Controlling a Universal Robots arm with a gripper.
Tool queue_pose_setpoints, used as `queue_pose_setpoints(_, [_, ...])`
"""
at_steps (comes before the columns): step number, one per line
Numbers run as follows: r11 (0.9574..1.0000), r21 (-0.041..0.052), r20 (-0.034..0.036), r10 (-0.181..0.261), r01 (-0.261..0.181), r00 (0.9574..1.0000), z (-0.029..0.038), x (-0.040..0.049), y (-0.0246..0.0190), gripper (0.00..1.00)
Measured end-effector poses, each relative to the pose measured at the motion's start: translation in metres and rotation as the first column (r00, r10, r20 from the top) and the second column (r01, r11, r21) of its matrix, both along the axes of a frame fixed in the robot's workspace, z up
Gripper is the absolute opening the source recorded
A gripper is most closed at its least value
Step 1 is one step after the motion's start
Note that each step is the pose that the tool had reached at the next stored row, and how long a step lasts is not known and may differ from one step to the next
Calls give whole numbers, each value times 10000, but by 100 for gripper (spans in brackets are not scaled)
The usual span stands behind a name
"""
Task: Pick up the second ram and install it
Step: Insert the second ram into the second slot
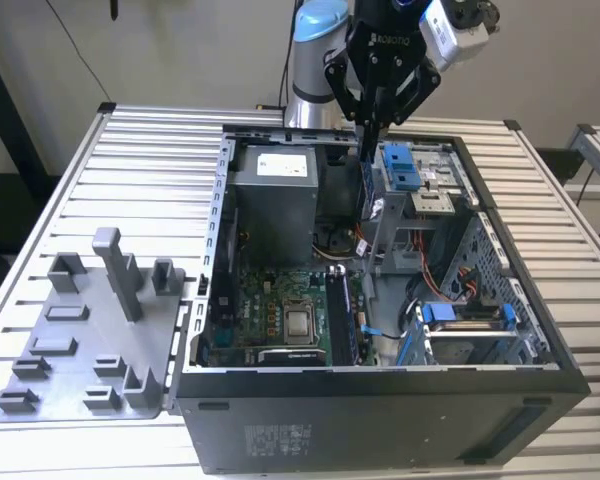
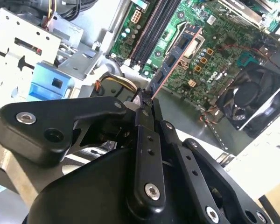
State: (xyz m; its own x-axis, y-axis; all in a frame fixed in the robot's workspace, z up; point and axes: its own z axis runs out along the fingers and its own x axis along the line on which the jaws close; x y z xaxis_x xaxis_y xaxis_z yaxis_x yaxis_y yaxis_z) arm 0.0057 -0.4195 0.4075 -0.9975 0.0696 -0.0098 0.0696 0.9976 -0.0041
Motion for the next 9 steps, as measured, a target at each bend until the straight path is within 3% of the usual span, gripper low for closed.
queue_pose_setpoints(9, [10000, 1, 0, -1, 1, 10000, -41, 12, -3, 14])
